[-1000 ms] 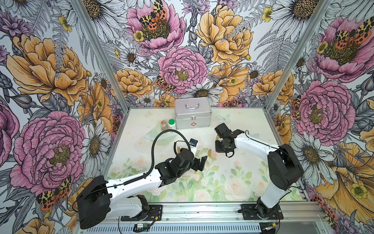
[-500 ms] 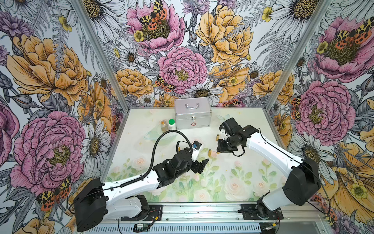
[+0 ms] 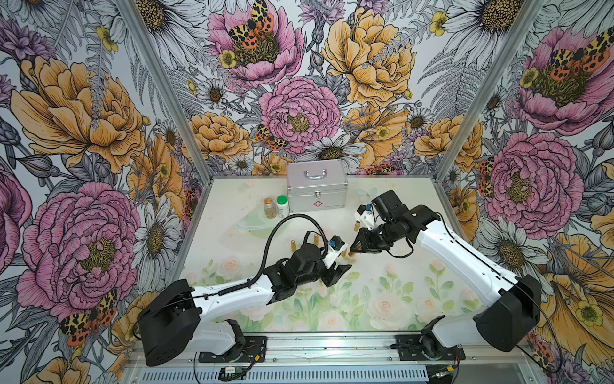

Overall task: Open the lipstick cap
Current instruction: Open the cover of the lipstick.

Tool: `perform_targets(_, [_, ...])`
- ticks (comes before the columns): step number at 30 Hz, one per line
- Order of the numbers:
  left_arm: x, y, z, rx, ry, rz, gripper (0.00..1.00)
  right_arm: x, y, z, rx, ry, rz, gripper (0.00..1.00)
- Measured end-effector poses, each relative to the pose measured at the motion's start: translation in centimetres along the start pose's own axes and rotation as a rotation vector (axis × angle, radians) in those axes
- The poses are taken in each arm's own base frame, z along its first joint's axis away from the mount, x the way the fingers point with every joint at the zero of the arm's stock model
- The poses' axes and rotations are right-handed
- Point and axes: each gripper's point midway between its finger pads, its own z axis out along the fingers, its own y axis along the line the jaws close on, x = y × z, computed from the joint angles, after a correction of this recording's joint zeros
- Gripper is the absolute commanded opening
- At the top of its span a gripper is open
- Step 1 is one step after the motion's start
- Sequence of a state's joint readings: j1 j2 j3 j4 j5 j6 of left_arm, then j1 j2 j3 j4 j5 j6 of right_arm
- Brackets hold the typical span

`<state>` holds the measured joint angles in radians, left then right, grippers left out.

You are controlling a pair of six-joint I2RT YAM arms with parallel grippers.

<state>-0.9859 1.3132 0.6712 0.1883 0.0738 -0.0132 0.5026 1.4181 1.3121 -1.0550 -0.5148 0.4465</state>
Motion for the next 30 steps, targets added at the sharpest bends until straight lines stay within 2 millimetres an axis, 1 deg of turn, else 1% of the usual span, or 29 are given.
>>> perform_targets(2, [-0.1,0.1,0.2,0.004,-0.006,0.003,0.47,0.1,0.3,0.0,-0.016,0.006,0.001,0.22])
perform_targets(4, [-0.5,0.2,0.4,0.008,-0.023,0.003,0.45,0.2,0.5,0.0,-0.030,0.012,0.001,0.22])
perform_targets(6, [-0.7,0.2,0.5,0.012,-0.034,0.006,0.36,0.3,0.7,0.0,-0.040,0.017,0.002,0.22])
perform_targets(7, [-0.8,0.2,0.5,0.015,-0.039,0.008,0.35,0.3,0.8,0.0,-0.046,0.019,0.002,0.22])
perform_targets(10, [-1.4,0.0,0.8,0.025,-0.061,0.012,0.33,0.4,1.0,-0.1,-0.060,0.025,0.006,0.22])
perform_targets(15, [-1.9,-0.3,0.9,0.041,-0.077,0.015,0.28,0.5,1.3,-0.1,-0.072,0.029,0.008,0.21])
perform_targets(17, [-2.2,-0.3,0.9,0.043,-0.087,0.015,0.22,0.5,1.4,-0.1,-0.078,0.029,0.007,0.21])
perform_targets(20, [-2.4,-0.4,0.9,0.048,-0.096,0.017,0.18,0.3,1.5,-0.1,-0.084,0.023,0.002,0.21])
perform_targets(25, [-2.5,-0.3,1.0,0.046,-0.101,0.016,0.07,0.2,1.6,-0.1,-0.088,0.018,-0.002,0.21])
perform_targets(28, [-2.6,-0.2,1.0,0.044,-0.104,0.015,0.00,0.1,1.6,-0.1,-0.090,0.014,-0.004,0.23])
perform_targets(30, [-2.6,-0.2,0.9,0.043,-0.106,0.012,0.00,0.0,1.6,-0.1,-0.090,0.011,-0.006,0.27])
